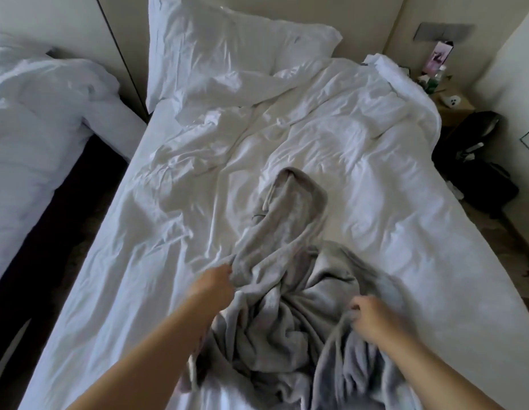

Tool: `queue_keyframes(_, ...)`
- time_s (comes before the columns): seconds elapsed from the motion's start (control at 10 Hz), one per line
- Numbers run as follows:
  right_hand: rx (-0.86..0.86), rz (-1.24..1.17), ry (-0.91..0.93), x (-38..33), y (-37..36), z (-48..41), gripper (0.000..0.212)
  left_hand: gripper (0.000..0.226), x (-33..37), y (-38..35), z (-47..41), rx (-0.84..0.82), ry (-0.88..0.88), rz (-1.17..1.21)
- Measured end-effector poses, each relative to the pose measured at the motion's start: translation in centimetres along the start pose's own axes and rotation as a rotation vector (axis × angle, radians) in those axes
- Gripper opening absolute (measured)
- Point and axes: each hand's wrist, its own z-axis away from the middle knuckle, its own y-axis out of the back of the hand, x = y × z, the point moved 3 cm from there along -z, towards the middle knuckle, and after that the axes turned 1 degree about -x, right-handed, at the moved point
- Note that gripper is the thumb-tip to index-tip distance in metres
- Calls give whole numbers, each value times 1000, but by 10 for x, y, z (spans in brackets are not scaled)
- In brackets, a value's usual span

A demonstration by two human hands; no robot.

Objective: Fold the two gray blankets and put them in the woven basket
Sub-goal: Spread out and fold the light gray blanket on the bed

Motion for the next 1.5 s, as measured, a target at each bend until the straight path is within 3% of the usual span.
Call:
queue_keyframes(0.1, 75, -81, 45, -22, -2, -67, 68, 86, 12, -29, -47, -72, 25, 92)
queue_keyframes(0.2, -177, -62, 11, -41, -51, -120, 107, 89, 7, -88, -81, -203, 17, -2)
queue_keyframes(0.3, -492, -84, 124, -49, -132, -128, 62, 52, -6, -163, -73, -382, -54, -174)
queue_keyframes(0.4, -606, -35, 185, -38, -218, -73, 36, 39, -20, -216, -36, -613, -156, -226)
queue_keyframes(0.5, -733, -23, 257, -38, -239, -26, 38, 42, -26, -220, -19, -737, -118, -143)
queue_keyframes(0.6, -602, 49, 302, -49, -177, -17, 32, 40, 0, -163, -23, -675, -123, -90)
queue_keyframes(0.7, -156, -216, 7, -62, 34, -69, 27, 24, 65, 24, -70, -52, -54, 308)
queue_keyframes(0.8, 638, -559, 18, -64, 345, -56, 49, 32, 136, 308, -54, 515, -186, 707)
queue_keyframes(0.9, 1061, -557, 103, -64, 551, 26, 92, 83, 173, 498, 7, 799, -388, 767)
queue_keyframes(1.0, 1337, -368, 118, -56, 634, 86, 48, 58, 175, 582, 48, 1074, -378, 672)
queue_keyframes(1.1, 1510, -255, 125, -56, 652, 113, 17, 33, 167, 598, 57, 1148, -421, 769)
queue_keyframes(1.2, 1574, -112, 184, -62, 642, 115, 12, 27, 158, 591, 44, 1127, -484, 875)
queue_keyframes(1.3, 1487, -255, 185, -50, 618, 95, 27, 23, 145, 572, 25, 1105, -452, 901)
queue_keyframes(1.5, 1119, -291, 151, -34, 540, 47, 26, 34, 116, 511, 7, 983, -351, 967)
